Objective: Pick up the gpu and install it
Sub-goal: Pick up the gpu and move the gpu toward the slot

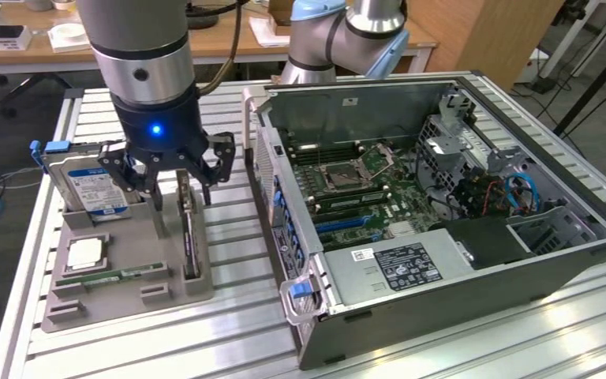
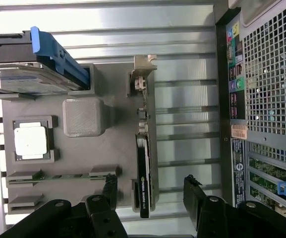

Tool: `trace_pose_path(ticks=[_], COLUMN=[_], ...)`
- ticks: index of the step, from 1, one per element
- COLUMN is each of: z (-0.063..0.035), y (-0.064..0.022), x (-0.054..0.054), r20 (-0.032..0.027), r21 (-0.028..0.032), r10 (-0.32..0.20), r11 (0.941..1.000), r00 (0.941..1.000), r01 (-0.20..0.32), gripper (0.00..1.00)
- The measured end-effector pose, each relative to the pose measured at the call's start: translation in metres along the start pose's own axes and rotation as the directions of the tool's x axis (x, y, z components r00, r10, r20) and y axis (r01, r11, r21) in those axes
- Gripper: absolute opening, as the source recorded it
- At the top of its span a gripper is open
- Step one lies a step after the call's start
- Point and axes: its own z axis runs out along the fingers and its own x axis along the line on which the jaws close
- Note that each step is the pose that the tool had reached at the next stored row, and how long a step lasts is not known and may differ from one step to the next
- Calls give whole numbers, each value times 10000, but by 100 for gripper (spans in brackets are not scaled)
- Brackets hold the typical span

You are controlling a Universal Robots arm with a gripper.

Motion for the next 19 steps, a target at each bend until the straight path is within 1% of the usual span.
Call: trace_pose_path(ticks=[19], z=[239], y=[-13], x=[30], r20=[1], r21=[-2], r10=[-2], r11=[10000], r00=[10000], r01=[2], gripper=[65])
